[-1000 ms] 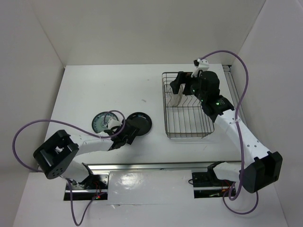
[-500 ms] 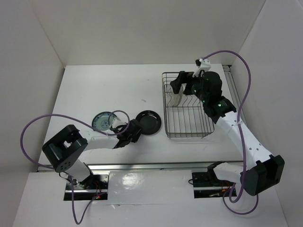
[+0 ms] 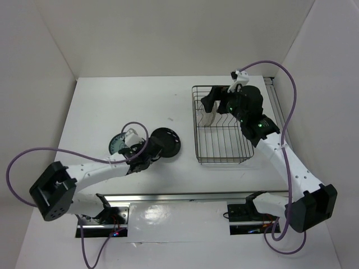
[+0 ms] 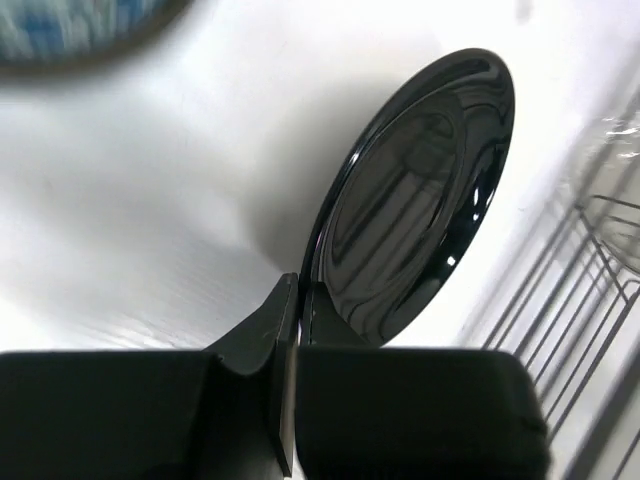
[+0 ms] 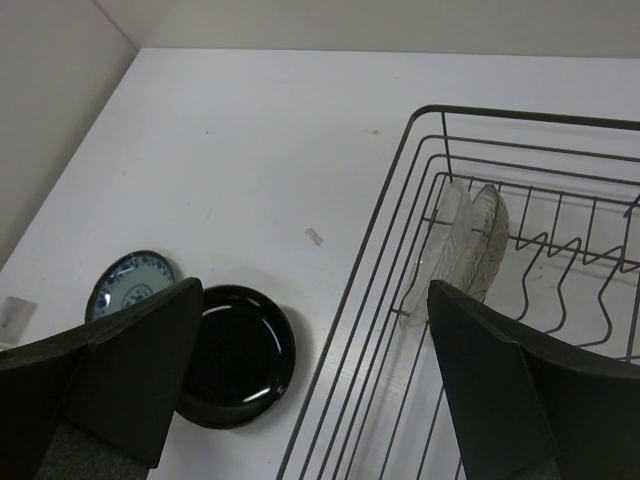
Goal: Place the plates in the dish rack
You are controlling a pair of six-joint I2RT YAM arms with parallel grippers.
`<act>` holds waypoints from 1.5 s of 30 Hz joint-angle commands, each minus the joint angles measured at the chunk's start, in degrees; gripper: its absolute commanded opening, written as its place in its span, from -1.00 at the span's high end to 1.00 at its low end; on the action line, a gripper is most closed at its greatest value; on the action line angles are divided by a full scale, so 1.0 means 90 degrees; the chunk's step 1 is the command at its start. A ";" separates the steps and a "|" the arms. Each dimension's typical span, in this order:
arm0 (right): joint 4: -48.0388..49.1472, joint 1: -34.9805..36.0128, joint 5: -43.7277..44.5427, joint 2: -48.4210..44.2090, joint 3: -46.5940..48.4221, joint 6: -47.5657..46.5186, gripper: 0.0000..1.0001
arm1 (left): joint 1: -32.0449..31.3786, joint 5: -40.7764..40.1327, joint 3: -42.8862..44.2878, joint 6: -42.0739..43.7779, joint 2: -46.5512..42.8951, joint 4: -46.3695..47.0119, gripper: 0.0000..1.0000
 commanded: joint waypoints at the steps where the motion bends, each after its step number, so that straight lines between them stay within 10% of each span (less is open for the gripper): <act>1: 0.0411 0.0045 -0.0395 -0.0140 -0.0012 -0.0048 -1.00 | -0.0019 -0.1164 0.0678 0.1577 -0.0647 -0.0542 1.00; 18: 0.1212 0.0259 -0.4427 0.0084 -0.0295 -0.1132 -1.00 | -0.0019 0.1138 -0.0337 0.6465 -0.3656 0.3012 1.00; 24: 0.0323 0.0953 -0.4235 0.0514 0.0027 -0.1855 -0.90 | -0.0019 0.1822 -0.0395 0.6652 -0.3656 0.3598 1.00; 31: 0.0147 0.1159 -0.3922 0.0573 0.0144 -0.1992 -0.32 | -0.0019 0.1901 -0.0395 0.6584 -0.3657 0.3658 1.00; 45: 0.0147 0.1159 -0.3454 0.0221 0.0144 -0.2050 -0.72 | -0.0019 0.1481 -0.0395 0.6701 -0.3383 0.3462 1.00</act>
